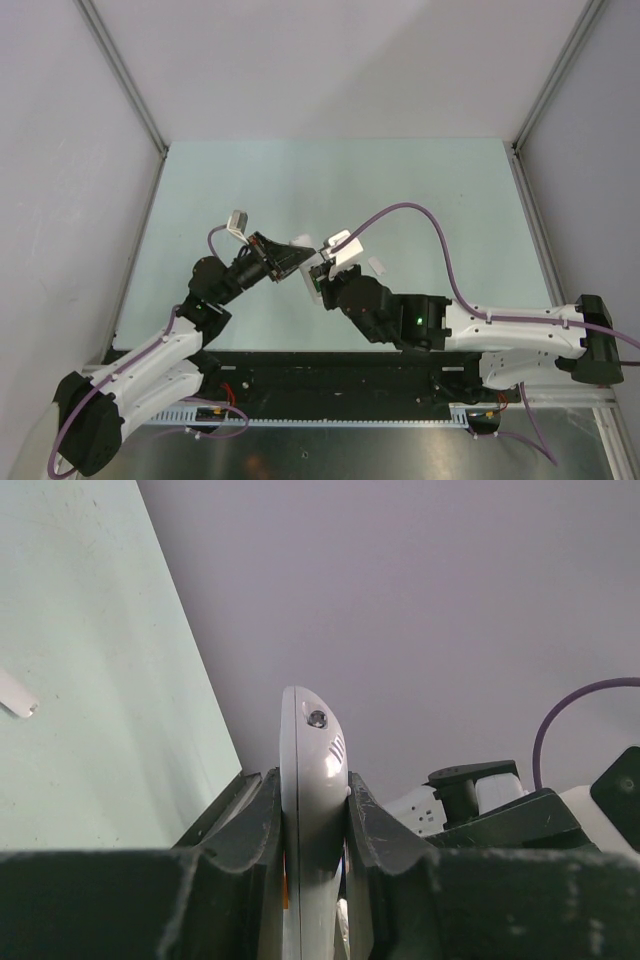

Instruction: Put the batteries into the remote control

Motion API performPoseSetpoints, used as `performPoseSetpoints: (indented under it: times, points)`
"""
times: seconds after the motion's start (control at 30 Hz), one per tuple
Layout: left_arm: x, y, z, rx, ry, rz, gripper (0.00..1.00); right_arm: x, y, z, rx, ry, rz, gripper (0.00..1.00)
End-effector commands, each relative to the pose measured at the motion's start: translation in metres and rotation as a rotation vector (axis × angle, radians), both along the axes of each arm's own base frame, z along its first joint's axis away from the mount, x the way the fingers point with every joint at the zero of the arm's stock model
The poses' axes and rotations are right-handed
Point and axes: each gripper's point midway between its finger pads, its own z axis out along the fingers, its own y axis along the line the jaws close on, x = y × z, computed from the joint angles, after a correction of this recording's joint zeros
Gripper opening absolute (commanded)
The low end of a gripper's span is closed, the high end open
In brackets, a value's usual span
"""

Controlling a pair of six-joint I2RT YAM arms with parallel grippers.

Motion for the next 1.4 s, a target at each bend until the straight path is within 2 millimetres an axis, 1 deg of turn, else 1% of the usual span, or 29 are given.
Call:
performPoseSetpoints:
  times: [0.0,0.1,0.17,0.2,0.27,0.3,0.43,0.47,0.57,0.83,0.93,1.0,1.13,1.23,1.33,1.37]
  points:
    - [-0.001,0.004,0.042,-0.086,-0.099,0.019,0.00,-0.008,0.000,0.004,0.024,0.026,0.006,0.00]
    - [-0.001,0.004,0.042,-0.085,-0.100,0.021,0.00,-0.008,-0.001,0.004,0.028,0.026,0.002,0.01]
    - [-0.002,0.004,0.040,-0.083,-0.096,0.018,0.00,-0.008,-0.001,0.007,0.036,0.023,0.000,0.05]
    - [-0.001,0.004,0.040,-0.083,-0.098,0.019,0.00,-0.008,-0.002,0.009,0.042,0.020,-0.001,0.09]
    - [-0.002,0.005,0.039,-0.082,-0.098,0.020,0.00,-0.007,-0.001,0.010,0.048,0.018,-0.001,0.12]
    - [-0.003,0.004,0.039,-0.081,-0.100,0.015,0.00,-0.008,0.000,0.012,0.055,0.016,0.001,0.15]
    - [-0.002,0.005,0.037,-0.076,-0.101,0.020,0.00,-0.007,0.000,0.016,0.072,0.013,0.000,0.22]
    - [-0.003,0.005,0.038,-0.077,-0.104,0.019,0.00,-0.006,0.000,0.017,0.076,0.010,-0.002,0.25]
    - [-0.003,0.004,0.036,-0.072,-0.106,0.019,0.00,-0.006,0.001,0.019,0.085,0.008,-0.004,0.29]
    - [-0.004,0.001,0.034,-0.060,-0.112,0.012,0.00,-0.004,-0.001,0.028,0.111,-0.002,-0.013,0.36]
    - [-0.004,0.000,0.030,-0.053,-0.104,0.009,0.00,-0.004,-0.002,0.039,0.135,-0.006,-0.012,0.42]
    - [-0.004,0.000,0.028,-0.052,-0.100,0.009,0.00,-0.006,-0.002,0.045,0.150,-0.006,-0.005,0.48]
    - [-0.005,-0.001,0.030,-0.054,-0.106,0.008,0.00,-0.008,-0.003,0.052,0.177,0.001,0.007,0.57]
    - [-0.004,-0.001,0.029,-0.051,-0.108,0.010,0.00,-0.008,-0.006,0.057,0.194,0.003,0.005,0.63]
    - [-0.004,-0.002,0.028,-0.047,-0.106,0.009,0.00,-0.010,-0.011,0.067,0.232,0.009,0.009,0.69]
    - [-0.004,-0.002,0.028,-0.045,-0.106,0.009,0.00,-0.008,-0.014,0.070,0.239,0.012,0.001,0.74]
